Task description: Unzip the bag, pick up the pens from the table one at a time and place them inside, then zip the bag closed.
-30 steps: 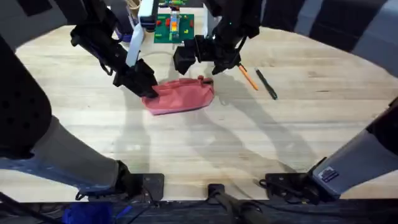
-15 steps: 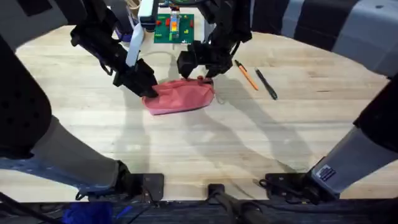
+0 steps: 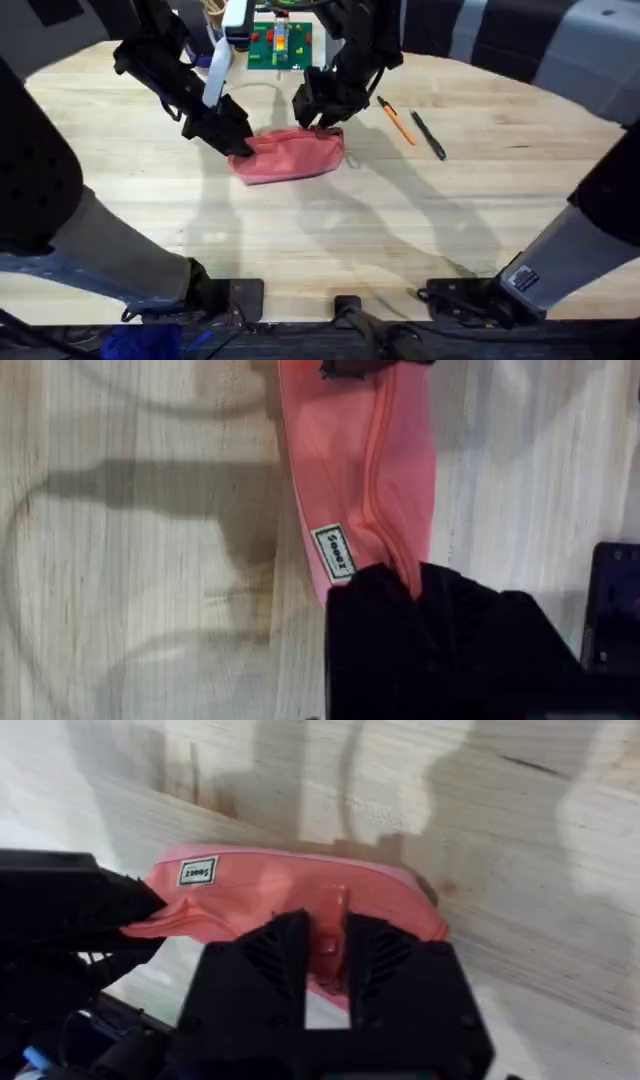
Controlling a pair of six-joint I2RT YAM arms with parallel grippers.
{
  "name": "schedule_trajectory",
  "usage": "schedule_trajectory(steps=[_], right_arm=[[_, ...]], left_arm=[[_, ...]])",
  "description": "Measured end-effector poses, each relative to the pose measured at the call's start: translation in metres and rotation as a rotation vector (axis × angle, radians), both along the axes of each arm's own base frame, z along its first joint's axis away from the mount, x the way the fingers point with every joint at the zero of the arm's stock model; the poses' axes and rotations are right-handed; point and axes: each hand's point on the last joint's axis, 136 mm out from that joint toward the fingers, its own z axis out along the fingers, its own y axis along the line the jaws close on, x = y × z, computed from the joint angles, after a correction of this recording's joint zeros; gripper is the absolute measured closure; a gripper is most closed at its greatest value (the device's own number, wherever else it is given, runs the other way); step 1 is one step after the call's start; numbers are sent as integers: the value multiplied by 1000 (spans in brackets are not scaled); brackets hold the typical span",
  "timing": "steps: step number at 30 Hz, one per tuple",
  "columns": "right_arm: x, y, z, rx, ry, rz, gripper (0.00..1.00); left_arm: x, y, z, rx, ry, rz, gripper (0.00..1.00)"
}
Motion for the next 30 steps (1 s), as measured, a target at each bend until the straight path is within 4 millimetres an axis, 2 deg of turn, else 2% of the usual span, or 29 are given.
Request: schedule_trajectory(steps=[5,20,27,30], right_arm=[[-1,1,0,6,6,2,960],[0,-1,3,11,-6,29,970],[-3,-1,33,50,-63,71,971],[-3,0,39,63,-73,75,972]], left_arm=[[0,0,0,0,0,0,958],[0,0,0,0,0,0,958],[0,0,0,0,-1,0,958],[0,0,0,0,-1,0,958]])
